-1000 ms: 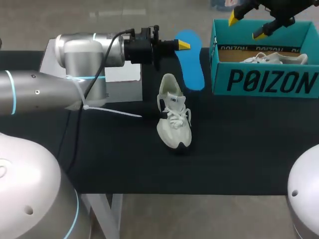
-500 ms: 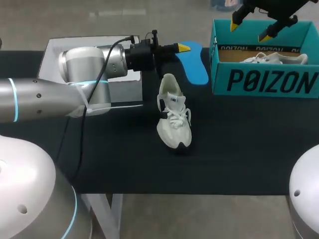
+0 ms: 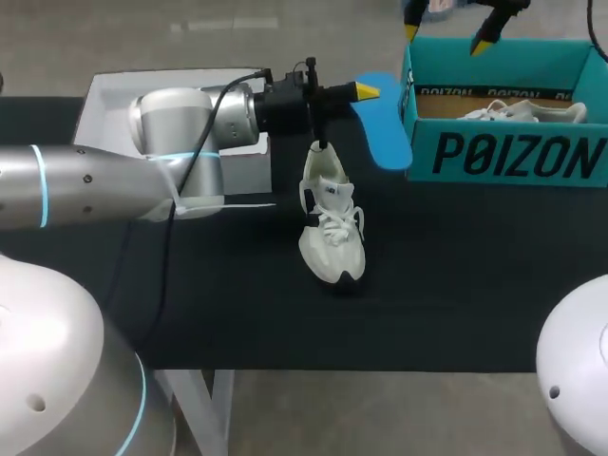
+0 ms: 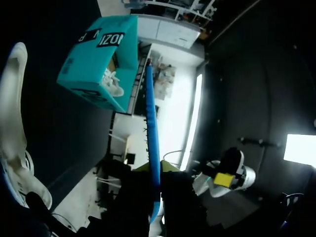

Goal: Take the shoe out of the shoebox, open the shoe tongue, remove and reinsert the insole, then place the shoe into the shoebox

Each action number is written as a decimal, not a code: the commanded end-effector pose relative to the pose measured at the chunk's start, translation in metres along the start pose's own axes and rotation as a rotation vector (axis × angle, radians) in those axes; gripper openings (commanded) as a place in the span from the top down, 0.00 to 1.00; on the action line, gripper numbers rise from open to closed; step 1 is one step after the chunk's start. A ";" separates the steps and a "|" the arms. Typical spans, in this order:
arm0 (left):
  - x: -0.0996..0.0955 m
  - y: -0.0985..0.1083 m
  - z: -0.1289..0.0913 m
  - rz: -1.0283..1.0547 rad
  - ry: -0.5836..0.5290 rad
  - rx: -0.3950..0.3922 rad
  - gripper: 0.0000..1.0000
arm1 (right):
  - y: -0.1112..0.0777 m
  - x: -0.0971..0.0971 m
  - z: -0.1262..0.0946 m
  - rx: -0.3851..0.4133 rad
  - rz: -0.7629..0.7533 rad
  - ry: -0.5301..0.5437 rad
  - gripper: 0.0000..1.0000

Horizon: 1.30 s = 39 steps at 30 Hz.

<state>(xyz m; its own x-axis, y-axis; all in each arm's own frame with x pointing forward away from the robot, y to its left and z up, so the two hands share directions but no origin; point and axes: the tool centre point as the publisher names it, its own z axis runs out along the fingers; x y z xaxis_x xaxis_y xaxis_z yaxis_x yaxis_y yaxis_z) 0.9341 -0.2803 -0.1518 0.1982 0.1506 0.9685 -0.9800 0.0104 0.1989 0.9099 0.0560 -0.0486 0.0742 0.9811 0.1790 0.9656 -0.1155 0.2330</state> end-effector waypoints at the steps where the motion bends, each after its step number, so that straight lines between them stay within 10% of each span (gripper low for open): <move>1: 0.004 -0.002 0.004 0.016 -0.006 -0.006 1.00 | 0.017 0.021 0.004 0.063 -0.004 -0.282 0.00; 39: 0.014 -0.015 0.006 0.079 -0.044 0.032 1.00 | -0.009 0.058 0.020 0.126 -0.202 -0.216 0.00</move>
<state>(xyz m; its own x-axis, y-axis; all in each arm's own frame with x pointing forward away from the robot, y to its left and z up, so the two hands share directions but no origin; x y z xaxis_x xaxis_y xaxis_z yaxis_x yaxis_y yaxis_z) 0.9522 -0.2840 -0.1420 0.1192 0.1149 0.9862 -0.9918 -0.0322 0.1237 0.9071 0.1142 -0.0594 -0.0827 0.9945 -0.0648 0.9877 0.0905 0.1277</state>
